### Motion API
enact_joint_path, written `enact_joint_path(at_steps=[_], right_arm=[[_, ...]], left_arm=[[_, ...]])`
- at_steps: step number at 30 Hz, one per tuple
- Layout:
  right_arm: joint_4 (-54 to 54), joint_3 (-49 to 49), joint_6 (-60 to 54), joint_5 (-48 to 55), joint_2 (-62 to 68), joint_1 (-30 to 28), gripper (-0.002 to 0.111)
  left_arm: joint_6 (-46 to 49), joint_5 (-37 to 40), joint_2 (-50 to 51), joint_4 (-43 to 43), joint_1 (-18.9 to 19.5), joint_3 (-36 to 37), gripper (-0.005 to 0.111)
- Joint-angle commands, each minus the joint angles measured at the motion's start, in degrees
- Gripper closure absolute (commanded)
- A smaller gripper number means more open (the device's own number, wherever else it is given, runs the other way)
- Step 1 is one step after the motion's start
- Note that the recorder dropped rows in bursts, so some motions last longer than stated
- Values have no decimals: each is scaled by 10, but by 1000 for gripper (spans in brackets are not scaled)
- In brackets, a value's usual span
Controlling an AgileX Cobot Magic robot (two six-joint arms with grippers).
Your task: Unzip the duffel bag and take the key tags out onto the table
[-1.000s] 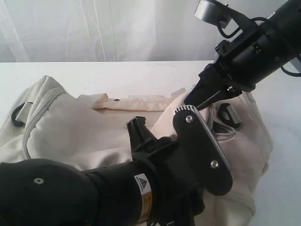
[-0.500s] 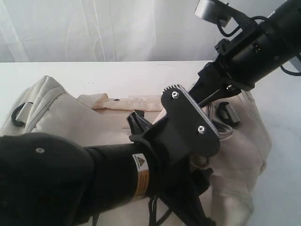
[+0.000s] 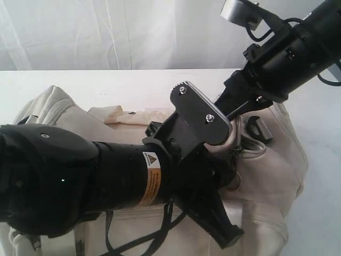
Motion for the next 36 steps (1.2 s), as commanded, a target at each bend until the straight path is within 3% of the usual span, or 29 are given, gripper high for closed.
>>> enact_joint_path(at_steps=[1,6,10,21,36], right_arm=[[10,-6,-6,-4,-7,-5,108],[10,-6,-6,-4,-7,-5,108],[10,-6,-6,-4,-7,-5,108],[7,-6,-6,-4,-7,-5,108],[4,-6,-7,-4,-7,-5,108]], left_arm=[[-6,-21,15,-1,2,-1,87],[-6,-17,16,-2,2,-1,91],[-6,-15,16,-2,2,-1,107],[-30,-14,-31,-2,2,6,107],[-141,-19,-163,-2,2,137,107]])
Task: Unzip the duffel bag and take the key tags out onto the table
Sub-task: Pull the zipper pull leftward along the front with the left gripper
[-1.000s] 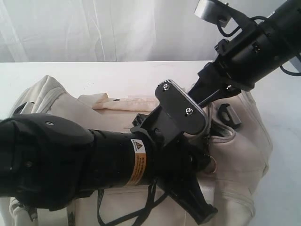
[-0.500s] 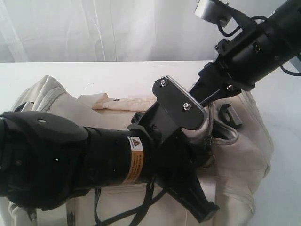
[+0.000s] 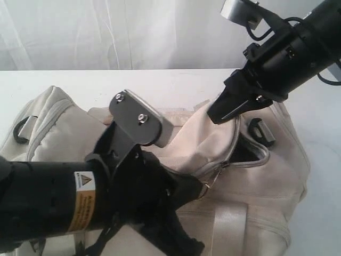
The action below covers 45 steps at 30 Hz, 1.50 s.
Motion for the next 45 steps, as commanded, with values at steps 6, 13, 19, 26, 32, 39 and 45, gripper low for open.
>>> enact_joint_path(at_steps=[6,13,19,26,32,39,45], right_arm=[[-14,-4,-7,-5,-7,-5,108],[-24,-4,-7,-5,-7,-5,108],[-40,-4,-6,-5,-7,-5,108],[-63,-4,-2,-5,-7,-5,108],[-71,-4,-2,-5,-7,-5,108],[-113,-4,-2,-5,-7,-5,106],[-113,-4,-2,-5,-22,-5,80]], left_arm=[[-47,2,-91,7,2,59,107],[-98,21,-163,7,2,120,107],[-139,45,-238,7,2,164,107],[-161,72,-328,5,2,210,107],[-166,118,-391,5,2,240,107],[-155,189,-459,4,2,251,107],[-85,273,-501,-33,2,251,107]])
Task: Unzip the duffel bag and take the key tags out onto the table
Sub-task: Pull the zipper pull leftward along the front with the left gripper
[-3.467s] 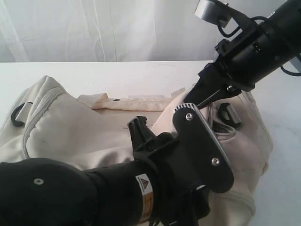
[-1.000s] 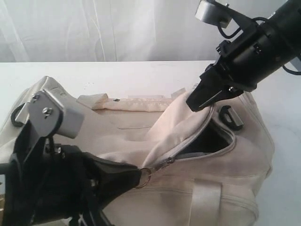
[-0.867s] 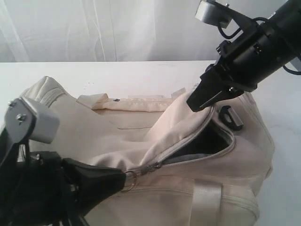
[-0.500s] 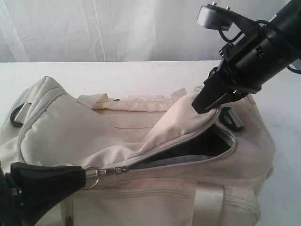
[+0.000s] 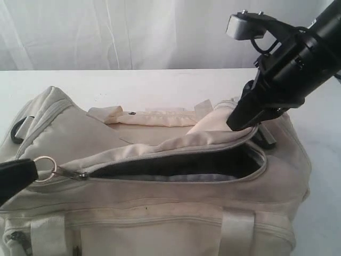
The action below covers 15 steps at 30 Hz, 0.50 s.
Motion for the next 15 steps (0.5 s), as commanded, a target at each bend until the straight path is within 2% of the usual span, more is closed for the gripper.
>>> enact_joint_path(at_steps=[1,4,7,12,15], right_arm=[[-11,-4,-2,-3,-19,-5,76],[-8,-4,-2,-3,-25,-5,65],[36,-4,-14,-3,-38,-4,60],[152,-4,-155,-3,-78,12,60],[154,-2,-280,-3,-95,77,60]], left_arm=[[61,83,-30,-34,2,3,107],[92,117,-47,-63,2,3,107],[101,111,-54,-64,2,3,107],[147,93,-54,-64,2,3,107],[195,57,-54,-62,2,-1,107]])
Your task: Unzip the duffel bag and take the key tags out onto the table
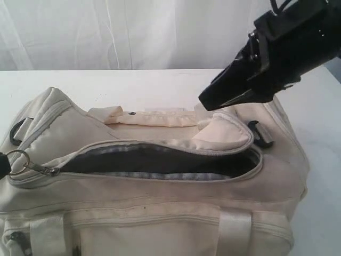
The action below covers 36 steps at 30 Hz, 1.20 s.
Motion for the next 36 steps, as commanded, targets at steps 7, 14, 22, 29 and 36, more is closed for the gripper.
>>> enact_joint_path(at_steps=[7,14,22,29,36], right_arm=[[9,-2,-186,-189,54,244,45],[8,-2,-226,-282,150,345,46],[-5,-2,-226,-286,154,350,88],[-78,-2,-191,-284,152,350,108],[-196,-2,-106,-216,151,350,108]], left_arm=[[150,-65,-4,19,2,-55,107],[175,-79,-4,3,2,-80,107],[178,141,-4,-30,2,-80,107],[184,187,-4,-39,2,-80,107],[188,268,-4,-33,2,-81,107]])
